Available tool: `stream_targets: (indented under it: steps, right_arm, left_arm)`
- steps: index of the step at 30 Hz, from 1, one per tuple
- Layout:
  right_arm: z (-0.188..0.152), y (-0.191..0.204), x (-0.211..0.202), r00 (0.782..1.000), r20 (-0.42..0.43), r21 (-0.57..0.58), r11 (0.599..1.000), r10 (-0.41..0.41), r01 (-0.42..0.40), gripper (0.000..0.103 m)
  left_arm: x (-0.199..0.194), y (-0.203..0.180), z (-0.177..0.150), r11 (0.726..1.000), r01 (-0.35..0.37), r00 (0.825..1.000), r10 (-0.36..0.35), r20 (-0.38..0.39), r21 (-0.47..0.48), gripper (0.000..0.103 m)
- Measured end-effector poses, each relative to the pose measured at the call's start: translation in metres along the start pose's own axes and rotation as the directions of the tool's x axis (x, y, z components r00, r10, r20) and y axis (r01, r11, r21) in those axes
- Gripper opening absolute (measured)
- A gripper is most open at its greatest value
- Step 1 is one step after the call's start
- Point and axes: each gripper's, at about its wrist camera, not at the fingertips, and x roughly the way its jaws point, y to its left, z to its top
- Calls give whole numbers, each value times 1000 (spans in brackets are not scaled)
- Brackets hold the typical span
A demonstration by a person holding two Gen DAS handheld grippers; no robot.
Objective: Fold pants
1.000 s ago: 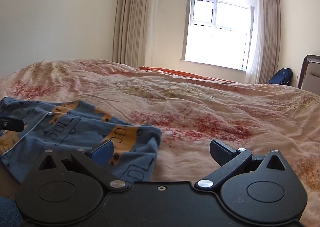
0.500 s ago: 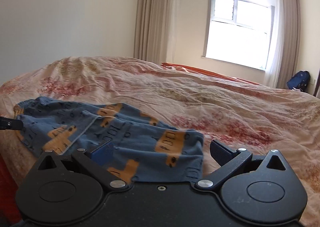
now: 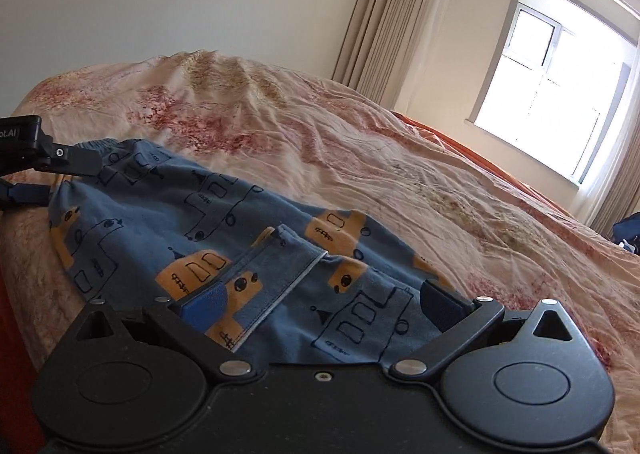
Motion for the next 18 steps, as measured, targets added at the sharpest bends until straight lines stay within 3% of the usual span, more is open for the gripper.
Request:
stream_targets:
  steps: [1, 3, 5, 16, 18]
  right_arm:
    - [1, 0, 3, 1000, -7, -5, 1000, -13, 13, 102]
    - [0, 4, 9, 998, -24, -31, 998, -52, 51, 102]
    - [-1, 7, 8, 997, -16, -58, 996, -76, 75, 102]
    - [-4, 26, 5, 988, 25, -164, 975, -150, 152, 102]
    - [-4, 25, 5, 989, 23, -162, 975, -148, 150, 102]
  left_arm:
    - [-2, 4, -1, 999, -18, 1000, 19, 25, -26, 78]
    - [-2, 11, -2, 997, -41, 998, 45, 49, -71, 59]
    - [1, 15, -1, 994, -65, 996, 69, 47, -89, 48]
    - [3, 4, -2, 996, -65, 998, 65, -4, -54, 49]
    - [5, 5, 0, 995, -69, 998, 68, -16, -72, 21]
